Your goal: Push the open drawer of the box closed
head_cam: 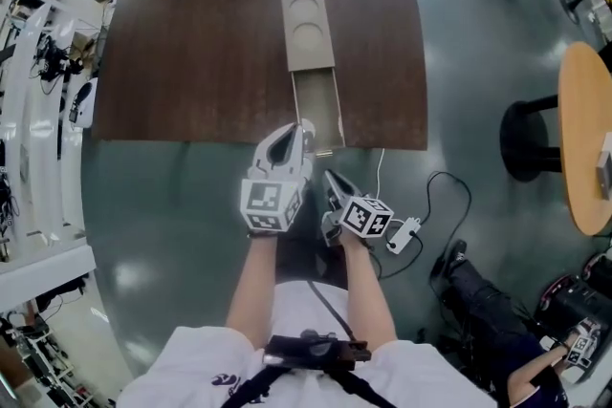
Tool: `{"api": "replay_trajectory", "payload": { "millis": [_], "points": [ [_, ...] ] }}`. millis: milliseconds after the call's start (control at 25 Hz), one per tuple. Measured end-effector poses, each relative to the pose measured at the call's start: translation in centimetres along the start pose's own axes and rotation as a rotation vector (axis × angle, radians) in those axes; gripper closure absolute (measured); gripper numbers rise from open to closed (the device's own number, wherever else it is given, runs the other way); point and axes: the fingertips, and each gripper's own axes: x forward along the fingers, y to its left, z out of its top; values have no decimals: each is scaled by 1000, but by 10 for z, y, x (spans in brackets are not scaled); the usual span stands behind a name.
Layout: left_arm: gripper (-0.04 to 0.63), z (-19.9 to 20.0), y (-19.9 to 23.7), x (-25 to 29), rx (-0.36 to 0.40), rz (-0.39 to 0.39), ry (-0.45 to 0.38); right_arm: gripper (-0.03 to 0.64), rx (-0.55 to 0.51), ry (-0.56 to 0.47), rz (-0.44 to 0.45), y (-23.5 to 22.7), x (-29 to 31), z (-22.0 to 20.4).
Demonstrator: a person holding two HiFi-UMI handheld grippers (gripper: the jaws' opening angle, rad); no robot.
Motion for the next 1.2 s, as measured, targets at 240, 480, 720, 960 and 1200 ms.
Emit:
{"api": "replay_trajectory", "payload": {
  "millis": [240,480,720,960,1200],
  "points": [
    [601,-9,-5,2,-13,-3,8,568,87,-57,1,-16,7,18],
    [601,-8,11,-1,-28,-5,18,566,173,-98,-27,-19,20,24],
    [601,-15,31,-2,-49,11,31,568,202,-140,-38,-17,31,24],
    [601,-15,44,0,-73,22,31,568,197,-139,-47,-13,36,24],
    [601,-19,49,10,-91,20,46,568,210,-136,-53,-12,45,30]
  ]
}}
